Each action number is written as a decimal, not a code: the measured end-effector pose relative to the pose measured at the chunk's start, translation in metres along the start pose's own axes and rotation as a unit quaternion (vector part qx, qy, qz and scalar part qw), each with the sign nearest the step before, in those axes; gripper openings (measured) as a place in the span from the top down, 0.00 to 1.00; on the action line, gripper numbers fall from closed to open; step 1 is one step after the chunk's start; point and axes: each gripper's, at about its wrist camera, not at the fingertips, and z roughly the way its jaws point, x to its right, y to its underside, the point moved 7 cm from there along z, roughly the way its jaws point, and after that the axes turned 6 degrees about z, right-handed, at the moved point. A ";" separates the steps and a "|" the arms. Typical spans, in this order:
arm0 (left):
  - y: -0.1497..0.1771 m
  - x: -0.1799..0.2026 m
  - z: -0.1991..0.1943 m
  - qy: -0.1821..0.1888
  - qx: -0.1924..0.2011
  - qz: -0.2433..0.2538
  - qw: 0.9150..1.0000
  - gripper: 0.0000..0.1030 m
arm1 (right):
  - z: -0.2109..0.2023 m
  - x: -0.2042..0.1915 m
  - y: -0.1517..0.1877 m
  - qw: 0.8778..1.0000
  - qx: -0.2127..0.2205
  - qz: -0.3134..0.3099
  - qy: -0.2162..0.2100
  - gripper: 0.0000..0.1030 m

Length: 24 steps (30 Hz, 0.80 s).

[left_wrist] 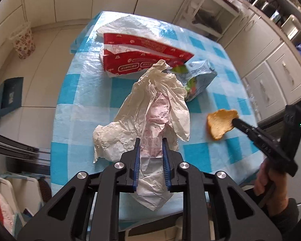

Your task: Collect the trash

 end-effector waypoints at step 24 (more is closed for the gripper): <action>0.001 0.011 -0.005 0.041 0.007 -0.010 0.999 0.82 | -0.005 0.001 0.001 1.000 0.003 -0.004 0.001 0.94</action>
